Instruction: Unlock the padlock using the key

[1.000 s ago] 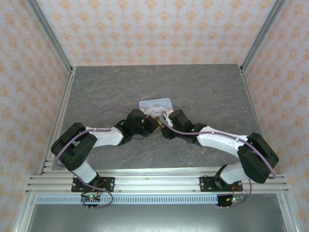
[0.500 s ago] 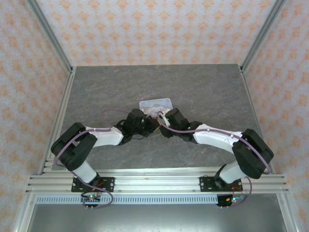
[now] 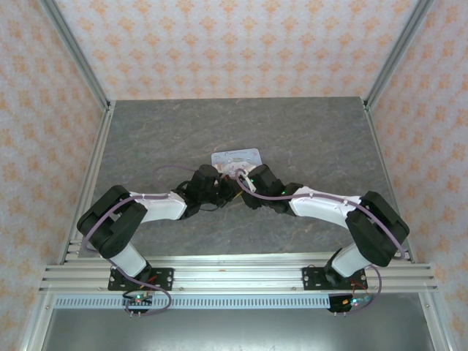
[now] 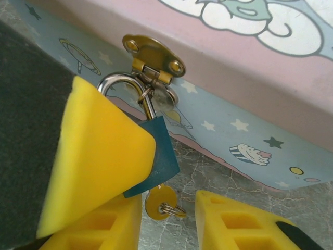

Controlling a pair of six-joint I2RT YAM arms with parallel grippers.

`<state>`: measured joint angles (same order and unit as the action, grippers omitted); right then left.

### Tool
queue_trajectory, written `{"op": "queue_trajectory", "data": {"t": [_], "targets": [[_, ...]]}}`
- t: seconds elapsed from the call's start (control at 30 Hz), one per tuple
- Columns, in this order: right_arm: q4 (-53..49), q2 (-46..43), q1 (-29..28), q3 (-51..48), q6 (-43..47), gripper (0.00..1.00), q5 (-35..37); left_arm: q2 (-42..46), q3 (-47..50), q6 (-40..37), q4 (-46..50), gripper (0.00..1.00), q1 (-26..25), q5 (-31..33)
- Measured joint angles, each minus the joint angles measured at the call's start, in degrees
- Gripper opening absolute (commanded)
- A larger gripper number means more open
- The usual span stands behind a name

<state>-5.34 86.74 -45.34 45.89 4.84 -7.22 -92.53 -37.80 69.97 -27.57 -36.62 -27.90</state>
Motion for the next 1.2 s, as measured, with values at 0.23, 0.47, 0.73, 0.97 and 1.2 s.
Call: {"op": "queue_trajectory", "data": {"t": [0.23,0.47,0.73,0.97,1.2], "targets": [[0.07,0.33,0.0,0.74,-0.02,0.23,-0.04,0.0,-0.02,0.02,-0.09,0.0,0.04,-0.02],[-0.98,0.92,0.0,1.68,-0.07,0.17,-0.72,0.0,-0.04,0.0,-0.07,0.0,0.04,0.02],[-1.77,1.31,0.46,2.58,-0.9,0.05,-2.6,0.0,-0.04,-0.02,0.02,0.0,0.44,0.02],[-1.55,1.55,4.39,2.78,-5.07,0.01,-11.89,0.0,-0.04,-1.01,0.02,0.0,0.7,-0.02],[2.03,5.14,8.81,2.73,-12.41,0.01,-24.79,-0.02,-0.02,-1.29,1.75,0.0,1.44,0.26]]}}
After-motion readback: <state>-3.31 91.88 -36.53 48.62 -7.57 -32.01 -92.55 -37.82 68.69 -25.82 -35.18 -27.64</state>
